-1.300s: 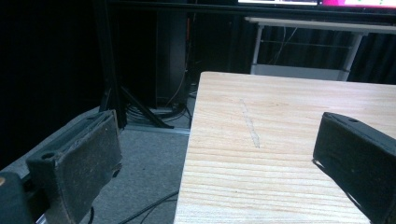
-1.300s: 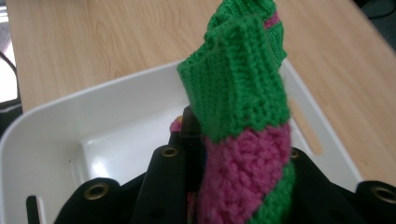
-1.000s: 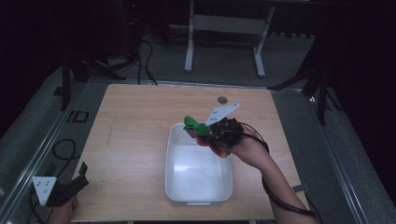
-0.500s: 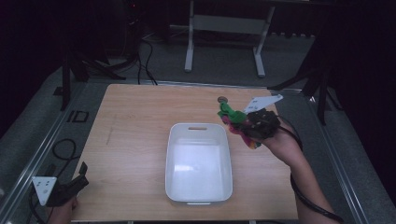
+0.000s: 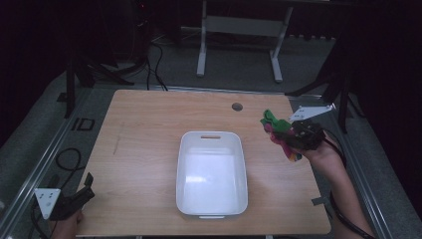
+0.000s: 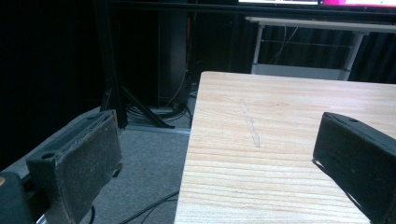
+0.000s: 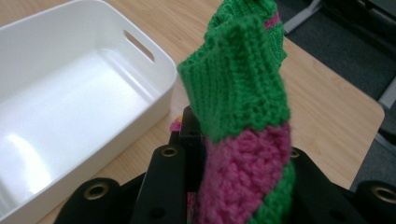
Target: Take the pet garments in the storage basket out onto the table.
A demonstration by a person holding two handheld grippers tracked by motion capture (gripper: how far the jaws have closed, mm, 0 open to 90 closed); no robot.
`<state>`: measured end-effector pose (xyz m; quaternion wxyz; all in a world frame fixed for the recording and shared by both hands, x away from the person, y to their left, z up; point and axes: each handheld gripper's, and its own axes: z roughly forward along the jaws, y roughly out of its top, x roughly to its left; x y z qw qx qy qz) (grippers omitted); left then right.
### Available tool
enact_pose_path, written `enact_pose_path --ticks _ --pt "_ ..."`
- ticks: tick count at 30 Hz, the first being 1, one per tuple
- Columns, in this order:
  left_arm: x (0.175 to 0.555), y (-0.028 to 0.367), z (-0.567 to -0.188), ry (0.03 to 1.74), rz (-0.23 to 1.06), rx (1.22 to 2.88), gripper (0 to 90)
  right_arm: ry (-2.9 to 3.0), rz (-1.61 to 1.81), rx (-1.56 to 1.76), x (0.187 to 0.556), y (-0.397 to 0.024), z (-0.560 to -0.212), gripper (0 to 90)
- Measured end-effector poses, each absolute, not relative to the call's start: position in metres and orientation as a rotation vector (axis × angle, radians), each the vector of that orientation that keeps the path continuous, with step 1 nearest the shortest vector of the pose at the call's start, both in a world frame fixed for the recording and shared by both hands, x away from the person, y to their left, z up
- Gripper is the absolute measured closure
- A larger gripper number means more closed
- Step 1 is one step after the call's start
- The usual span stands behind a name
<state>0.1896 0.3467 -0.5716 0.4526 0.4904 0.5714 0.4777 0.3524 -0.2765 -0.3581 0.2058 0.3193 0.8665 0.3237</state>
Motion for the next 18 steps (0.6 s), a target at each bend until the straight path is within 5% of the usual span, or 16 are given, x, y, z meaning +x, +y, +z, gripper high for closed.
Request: enact_pose_path --ticks 18 --pt "0.19 0.347 -0.572 1.41 1.18 1.213 1.3 2.458 0.848 1.061 0.386 -0.277 -0.454 74.4"
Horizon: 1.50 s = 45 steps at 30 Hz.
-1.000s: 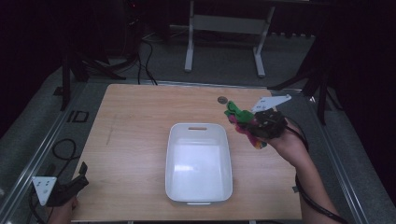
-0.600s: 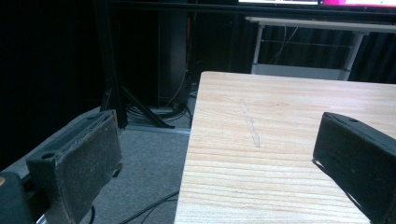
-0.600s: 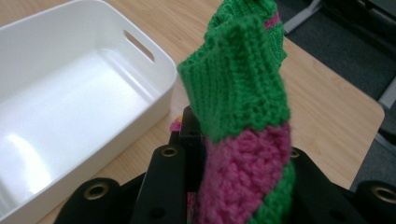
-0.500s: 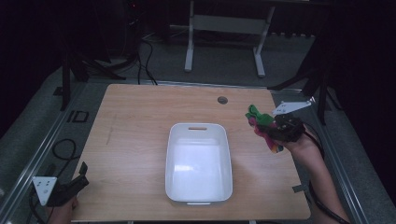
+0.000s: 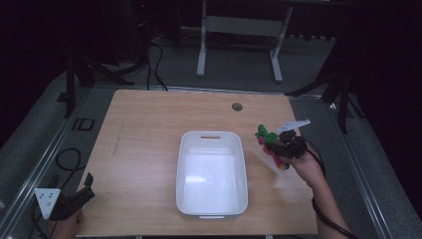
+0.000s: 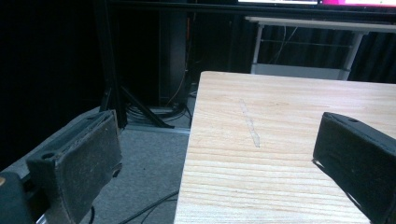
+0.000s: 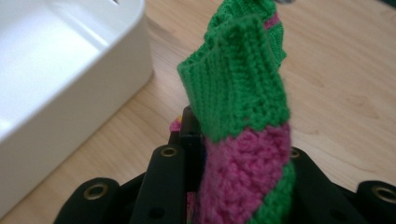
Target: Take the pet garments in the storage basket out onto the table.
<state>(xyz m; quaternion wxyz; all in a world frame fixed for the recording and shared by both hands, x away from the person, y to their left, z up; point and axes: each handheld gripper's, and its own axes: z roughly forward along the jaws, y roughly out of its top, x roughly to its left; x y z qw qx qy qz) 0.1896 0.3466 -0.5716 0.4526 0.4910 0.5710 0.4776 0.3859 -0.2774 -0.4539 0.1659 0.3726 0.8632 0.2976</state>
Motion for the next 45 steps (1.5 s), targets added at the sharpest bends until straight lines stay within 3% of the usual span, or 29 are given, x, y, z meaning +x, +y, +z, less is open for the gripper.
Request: enact_pose_path --ticks 21,27,45 --pt "0.189 0.347 -0.572 1.406 1.177 1.215 1.4 2.515 0.793 1.135 0.414 -0.254 -0.528 73.2" --pt "0.189 0.347 -0.572 1.407 1.178 1.215 1.4 2.471 0.837 1.166 0.416 -0.254 -0.533 70.4" --pt "0.189 0.347 -0.572 1.409 1.18 1.214 1.3 2.485 0.959 1.069 0.388 -0.275 -0.484 13.3"
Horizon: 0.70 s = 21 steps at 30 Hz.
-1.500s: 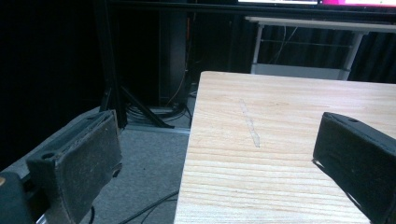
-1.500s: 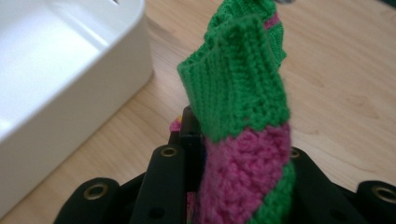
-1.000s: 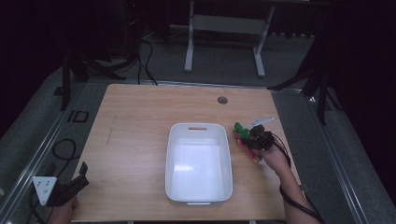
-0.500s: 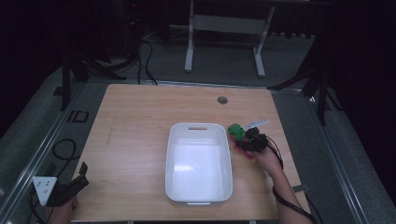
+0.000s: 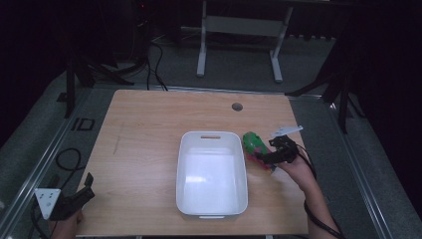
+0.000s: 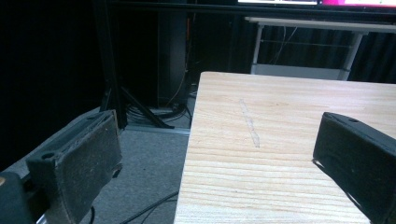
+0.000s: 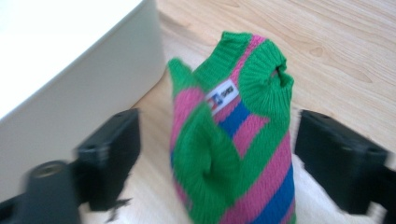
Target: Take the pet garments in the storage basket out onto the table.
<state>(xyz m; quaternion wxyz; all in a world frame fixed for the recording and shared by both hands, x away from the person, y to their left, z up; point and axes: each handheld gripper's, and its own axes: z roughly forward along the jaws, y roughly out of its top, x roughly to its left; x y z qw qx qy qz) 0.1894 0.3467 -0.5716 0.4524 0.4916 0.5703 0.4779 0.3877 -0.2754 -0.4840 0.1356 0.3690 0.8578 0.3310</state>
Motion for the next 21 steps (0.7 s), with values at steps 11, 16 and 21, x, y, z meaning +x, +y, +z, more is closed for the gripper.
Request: enact_pose_path --ticks 11,16,21 --pt "0.189 0.346 -0.572 1.409 1.183 1.215 1.4 2.361 1.045 1.109 0.35 -0.317 -0.489 13.2" --pt "0.189 0.347 -0.572 1.409 1.181 1.214 1.4 2.3 1.099 1.184 0.34 -0.338 -0.503 13.3" --pt "0.19 0.347 -0.572 1.41 1.178 1.213 1.4 2.206 1.142 1.211 0.326 -0.355 -0.514 13.5"
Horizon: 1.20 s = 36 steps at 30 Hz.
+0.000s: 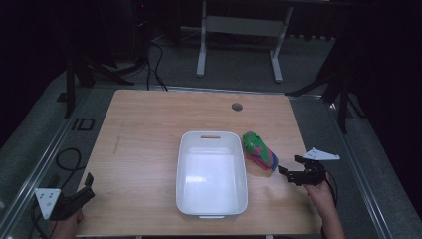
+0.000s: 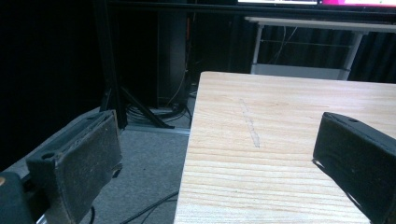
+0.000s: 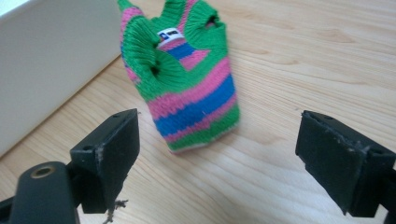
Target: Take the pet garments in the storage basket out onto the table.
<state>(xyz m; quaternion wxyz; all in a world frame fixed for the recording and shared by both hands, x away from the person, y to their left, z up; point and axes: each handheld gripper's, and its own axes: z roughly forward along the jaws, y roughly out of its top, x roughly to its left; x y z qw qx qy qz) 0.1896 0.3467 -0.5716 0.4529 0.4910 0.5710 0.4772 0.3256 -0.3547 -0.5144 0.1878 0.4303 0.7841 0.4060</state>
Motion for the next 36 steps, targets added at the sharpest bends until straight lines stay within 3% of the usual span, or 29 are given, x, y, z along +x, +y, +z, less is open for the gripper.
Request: enact_pose_path --ticks 13,36 --pt "0.19 0.346 -0.572 1.411 1.183 1.217 1.4 1.996 1.164 1.301 0.294 -0.39 -0.542 13.6" --pt "0.19 0.347 -0.571 1.415 1.179 1.215 1.4 1.679 1.223 1.388 0.263 -0.414 -0.556 13.6"
